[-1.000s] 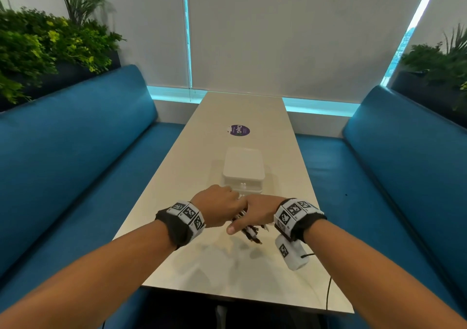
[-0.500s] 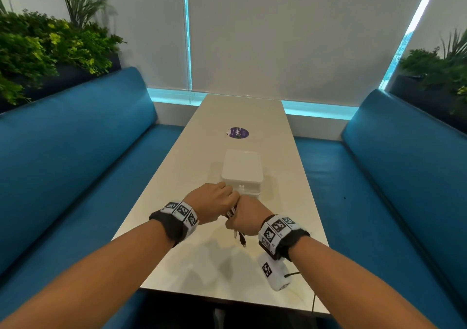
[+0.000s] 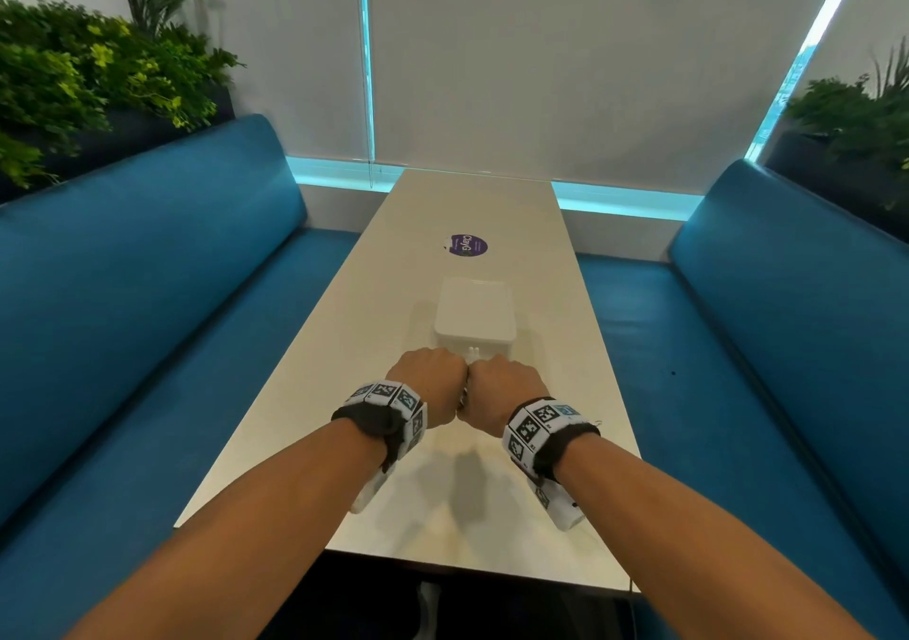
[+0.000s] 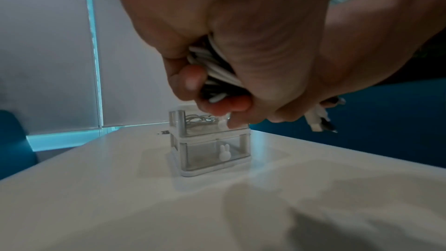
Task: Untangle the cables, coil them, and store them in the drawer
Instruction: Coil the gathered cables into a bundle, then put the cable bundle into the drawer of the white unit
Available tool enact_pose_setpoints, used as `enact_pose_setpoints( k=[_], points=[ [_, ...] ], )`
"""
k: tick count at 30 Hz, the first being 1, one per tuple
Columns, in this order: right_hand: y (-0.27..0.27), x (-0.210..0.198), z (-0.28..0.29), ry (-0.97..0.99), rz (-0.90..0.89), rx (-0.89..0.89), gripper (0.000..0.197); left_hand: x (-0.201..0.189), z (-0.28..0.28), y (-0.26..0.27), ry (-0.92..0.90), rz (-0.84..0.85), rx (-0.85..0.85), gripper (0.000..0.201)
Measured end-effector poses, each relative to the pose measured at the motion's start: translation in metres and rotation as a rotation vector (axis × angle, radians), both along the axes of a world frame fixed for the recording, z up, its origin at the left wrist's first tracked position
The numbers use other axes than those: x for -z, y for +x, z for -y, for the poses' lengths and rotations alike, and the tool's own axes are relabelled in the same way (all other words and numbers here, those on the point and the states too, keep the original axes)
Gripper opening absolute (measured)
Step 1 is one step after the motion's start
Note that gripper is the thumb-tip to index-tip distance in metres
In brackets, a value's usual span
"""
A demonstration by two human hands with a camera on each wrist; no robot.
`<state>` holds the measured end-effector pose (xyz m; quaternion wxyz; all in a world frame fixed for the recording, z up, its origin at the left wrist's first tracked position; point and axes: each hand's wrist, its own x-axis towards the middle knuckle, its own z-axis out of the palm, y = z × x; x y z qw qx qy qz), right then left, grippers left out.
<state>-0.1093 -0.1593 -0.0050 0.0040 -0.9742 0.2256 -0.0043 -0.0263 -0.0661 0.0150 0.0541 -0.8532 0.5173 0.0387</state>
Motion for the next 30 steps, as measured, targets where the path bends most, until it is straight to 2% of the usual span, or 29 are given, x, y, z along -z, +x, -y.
enact_pose_setpoints(
  k=[10, 15, 22, 25, 28, 30],
  points=[
    [-0.004, 0.005, 0.009, -0.143, -0.011, -0.119, 0.023, 0.012, 0.004, -0.007, -0.089, -0.204, -0.101, 0.008],
    [-0.008, 0.004, 0.013, -0.180, -0.062, -0.176, 0.020, 0.022, 0.008, -0.013, -0.115, -0.281, -0.156, 0.022],
    [-0.012, 0.001, 0.020, -0.176, -0.081, -0.142, 0.017, 0.027, 0.018, -0.012, -0.142, -0.305, -0.123, 0.008],
    [-0.007, -0.003, 0.028, -0.175, -0.084, -0.135, 0.016, 0.029, 0.019, -0.006, -0.217, -0.344, -0.105, 0.005],
    [-0.005, -0.005, 0.038, -0.166, -0.056, -0.119, 0.015, 0.034, 0.015, 0.009, -0.338, -0.482, -0.106, 0.025],
    [-0.006, -0.007, 0.050, -0.128, 0.020, -0.045, 0.015, 0.043, 0.011, 0.023, -0.393, -0.554, -0.164, 0.042]
  ],
)
